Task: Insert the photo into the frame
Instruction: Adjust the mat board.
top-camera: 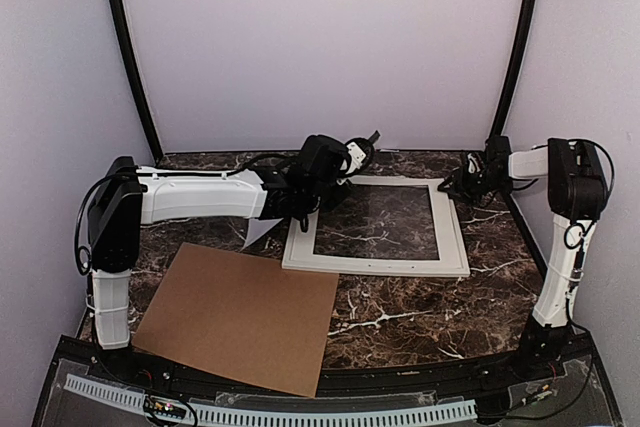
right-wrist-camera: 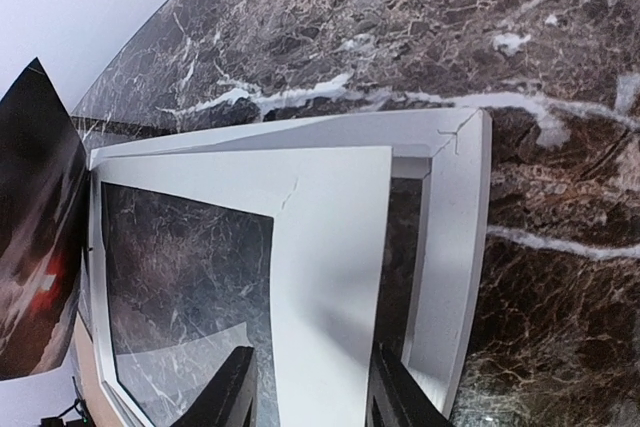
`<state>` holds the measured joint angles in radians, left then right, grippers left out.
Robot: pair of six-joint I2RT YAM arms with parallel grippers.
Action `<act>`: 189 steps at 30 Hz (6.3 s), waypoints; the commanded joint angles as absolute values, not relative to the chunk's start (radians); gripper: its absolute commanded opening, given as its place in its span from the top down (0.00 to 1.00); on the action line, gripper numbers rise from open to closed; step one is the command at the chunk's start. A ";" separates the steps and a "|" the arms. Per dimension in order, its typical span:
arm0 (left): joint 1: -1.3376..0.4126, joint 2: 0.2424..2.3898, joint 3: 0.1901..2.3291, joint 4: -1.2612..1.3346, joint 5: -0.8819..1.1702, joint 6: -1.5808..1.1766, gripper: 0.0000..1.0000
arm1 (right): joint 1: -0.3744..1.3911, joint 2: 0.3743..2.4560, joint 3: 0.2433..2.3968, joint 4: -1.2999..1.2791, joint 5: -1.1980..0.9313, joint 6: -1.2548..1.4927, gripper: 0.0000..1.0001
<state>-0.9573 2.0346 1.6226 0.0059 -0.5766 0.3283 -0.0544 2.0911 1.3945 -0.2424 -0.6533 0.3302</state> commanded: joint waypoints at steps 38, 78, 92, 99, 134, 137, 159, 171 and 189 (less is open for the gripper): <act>-0.954 2.032 1.646 0.006 -0.569 0.302 1.00 | -0.044 1.956 1.320 -0.277 -0.785 0.347 1.00; -0.954 2.031 1.644 0.006 -0.577 0.308 1.00 | 0.029 2.092 1.503 -0.537 -0.561 0.255 1.00; -0.955 2.028 1.652 0.007 -0.607 0.316 1.00 | 0.038 2.088 1.519 -0.591 -0.469 0.238 0.85; -0.954 2.026 1.649 0.008 -0.615 0.319 1.00 | 0.050 2.105 1.537 -0.597 -0.447 0.241 0.75; -0.954 2.037 1.640 0.005 -0.740 0.303 1.00 | 0.243 1.987 1.573 -0.475 -0.504 0.320 0.76; -0.955 2.041 1.646 -0.019 -0.747 0.297 1.00 | 0.255 1.967 1.577 -0.467 -0.516 0.326 0.73; -0.955 2.054 1.658 -0.032 -0.784 0.294 1.00 | 0.277 1.933 1.577 -0.439 -0.589 0.302 0.73; -0.954 2.052 1.661 -0.024 -0.782 0.306 1.00 | 0.275 1.979 1.588 -0.455 -0.524 0.301 0.70; -0.954 2.052 1.663 -0.004 -0.770 0.318 1.00 | 0.218 2.079 1.579 -0.409 -0.543 0.335 0.60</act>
